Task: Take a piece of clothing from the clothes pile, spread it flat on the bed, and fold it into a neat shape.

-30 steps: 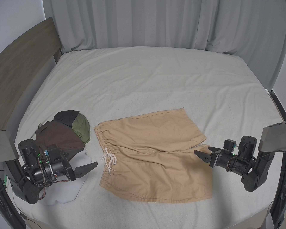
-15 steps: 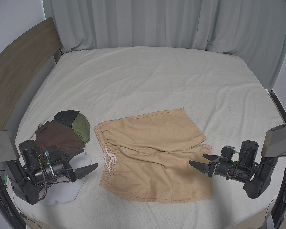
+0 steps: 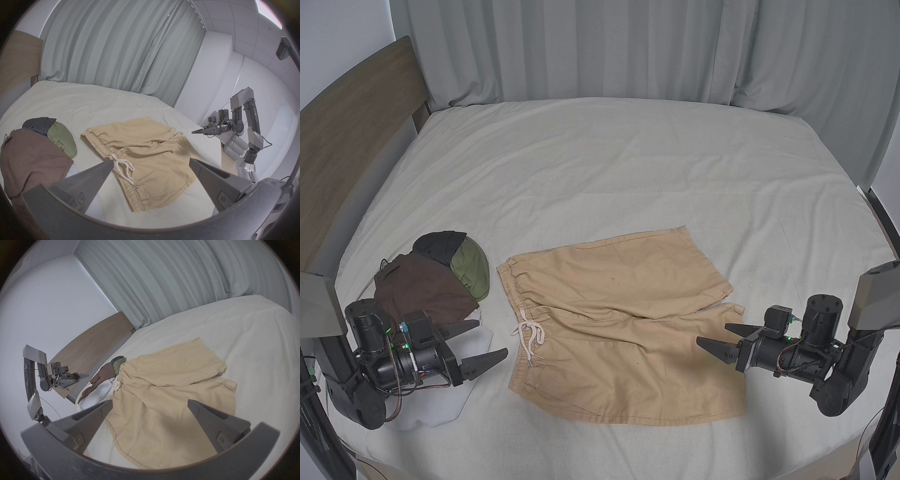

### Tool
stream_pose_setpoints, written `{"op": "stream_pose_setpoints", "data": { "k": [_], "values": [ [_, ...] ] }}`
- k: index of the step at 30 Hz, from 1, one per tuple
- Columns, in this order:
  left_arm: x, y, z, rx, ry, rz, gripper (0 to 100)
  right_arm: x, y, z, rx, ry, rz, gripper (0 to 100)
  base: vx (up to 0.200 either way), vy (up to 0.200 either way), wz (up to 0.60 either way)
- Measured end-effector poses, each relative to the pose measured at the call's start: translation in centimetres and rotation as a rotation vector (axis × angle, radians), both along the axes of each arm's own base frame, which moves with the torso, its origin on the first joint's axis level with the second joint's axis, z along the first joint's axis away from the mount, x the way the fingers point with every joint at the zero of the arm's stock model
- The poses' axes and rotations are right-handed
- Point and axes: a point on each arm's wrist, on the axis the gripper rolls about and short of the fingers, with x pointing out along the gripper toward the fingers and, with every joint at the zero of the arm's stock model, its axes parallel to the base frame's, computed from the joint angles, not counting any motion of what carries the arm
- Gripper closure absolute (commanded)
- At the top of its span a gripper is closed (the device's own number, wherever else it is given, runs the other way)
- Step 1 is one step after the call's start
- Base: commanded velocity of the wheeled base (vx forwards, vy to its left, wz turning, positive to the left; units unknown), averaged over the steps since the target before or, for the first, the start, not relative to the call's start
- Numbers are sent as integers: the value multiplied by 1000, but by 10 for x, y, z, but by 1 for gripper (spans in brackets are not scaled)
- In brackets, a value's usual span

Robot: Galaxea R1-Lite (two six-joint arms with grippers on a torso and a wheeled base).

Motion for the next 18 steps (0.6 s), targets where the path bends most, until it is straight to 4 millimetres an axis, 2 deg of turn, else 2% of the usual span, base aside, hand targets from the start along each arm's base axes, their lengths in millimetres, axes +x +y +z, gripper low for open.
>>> {"op": "stream_pose_setpoints", "data": {
  "k": [18],
  "values": [
    [3, 1, -21, 0, 89, 12, 0, 0, -1, -2, -14, -6, 2, 0, 0, 0, 0]
  ]
}}
